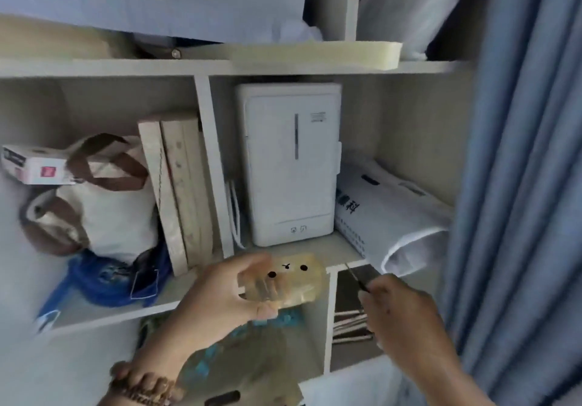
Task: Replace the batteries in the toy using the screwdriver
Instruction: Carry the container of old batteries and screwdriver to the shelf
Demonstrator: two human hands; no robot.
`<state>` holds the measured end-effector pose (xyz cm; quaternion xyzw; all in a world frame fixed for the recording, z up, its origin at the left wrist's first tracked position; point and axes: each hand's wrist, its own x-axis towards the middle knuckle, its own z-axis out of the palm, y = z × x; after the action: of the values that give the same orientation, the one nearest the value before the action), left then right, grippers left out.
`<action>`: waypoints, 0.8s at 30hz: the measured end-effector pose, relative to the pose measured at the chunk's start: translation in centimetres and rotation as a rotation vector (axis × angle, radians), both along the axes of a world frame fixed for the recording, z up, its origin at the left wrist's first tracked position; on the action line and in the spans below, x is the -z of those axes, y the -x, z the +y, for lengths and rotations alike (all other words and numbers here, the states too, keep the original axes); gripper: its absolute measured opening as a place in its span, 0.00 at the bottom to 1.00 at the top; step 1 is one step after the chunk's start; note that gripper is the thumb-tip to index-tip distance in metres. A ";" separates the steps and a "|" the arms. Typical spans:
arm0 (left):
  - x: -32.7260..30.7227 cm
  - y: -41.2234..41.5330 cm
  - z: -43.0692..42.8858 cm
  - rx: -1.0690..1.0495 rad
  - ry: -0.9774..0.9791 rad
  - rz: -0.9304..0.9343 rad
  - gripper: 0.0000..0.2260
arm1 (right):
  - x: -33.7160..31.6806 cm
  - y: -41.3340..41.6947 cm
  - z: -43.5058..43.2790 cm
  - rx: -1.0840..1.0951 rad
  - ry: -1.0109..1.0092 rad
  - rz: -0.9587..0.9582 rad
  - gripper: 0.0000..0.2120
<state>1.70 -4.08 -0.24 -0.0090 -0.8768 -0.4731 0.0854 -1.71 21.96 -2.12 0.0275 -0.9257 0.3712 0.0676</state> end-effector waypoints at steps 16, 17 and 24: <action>2.5 4.7 1.3 -0.099 0.148 -0.008 0.31 | 1.7 9.1 -5.6 -0.102 -0.144 0.140 0.07; 2.5 5.0 1.3 -0.104 0.143 -0.013 0.32 | 1.8 9.4 -5.6 -0.089 -0.165 0.149 0.08; 3.3 6.5 1.6 -0.199 0.201 0.003 0.35 | 3.3 11.0 -6.0 -0.065 -0.242 0.168 0.11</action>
<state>-4.80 -2.49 -3.56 0.0686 -0.9163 -0.3720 0.1318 -12.68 15.95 -5.46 0.0964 -0.9533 0.2554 0.1290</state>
